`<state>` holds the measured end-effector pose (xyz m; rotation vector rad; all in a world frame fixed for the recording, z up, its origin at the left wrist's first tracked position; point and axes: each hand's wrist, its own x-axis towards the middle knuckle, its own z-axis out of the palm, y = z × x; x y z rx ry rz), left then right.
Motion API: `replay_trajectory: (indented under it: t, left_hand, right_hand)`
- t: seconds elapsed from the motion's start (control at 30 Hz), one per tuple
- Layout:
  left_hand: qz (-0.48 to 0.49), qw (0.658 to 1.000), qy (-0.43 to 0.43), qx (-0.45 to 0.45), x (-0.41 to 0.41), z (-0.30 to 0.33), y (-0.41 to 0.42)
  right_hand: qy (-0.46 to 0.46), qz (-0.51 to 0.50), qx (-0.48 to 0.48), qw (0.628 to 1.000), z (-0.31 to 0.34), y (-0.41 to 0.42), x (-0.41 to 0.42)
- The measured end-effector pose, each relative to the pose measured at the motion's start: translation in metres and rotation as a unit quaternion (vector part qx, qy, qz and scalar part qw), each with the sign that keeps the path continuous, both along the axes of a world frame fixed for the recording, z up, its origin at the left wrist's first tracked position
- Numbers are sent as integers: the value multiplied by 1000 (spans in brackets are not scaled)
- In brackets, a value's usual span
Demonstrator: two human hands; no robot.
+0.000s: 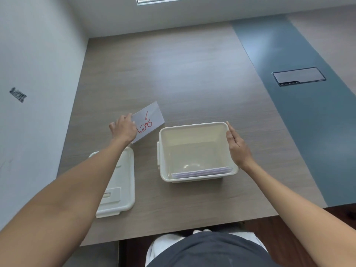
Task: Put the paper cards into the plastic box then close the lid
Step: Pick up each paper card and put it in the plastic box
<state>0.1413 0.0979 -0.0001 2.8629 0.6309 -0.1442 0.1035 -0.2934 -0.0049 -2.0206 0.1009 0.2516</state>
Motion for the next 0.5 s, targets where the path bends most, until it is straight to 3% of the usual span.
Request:
replay_trajectory:
  t: [0.23,0.5]
  left_hand:
    - [4,989,-111,-93,-3,10,-8]
    - [-57,966,-231,-98,6,68,-46]
  right_hand:
    - [-1,3,3,1000,2,1,-1]
    - [-3,6,31,999,0,0,0]
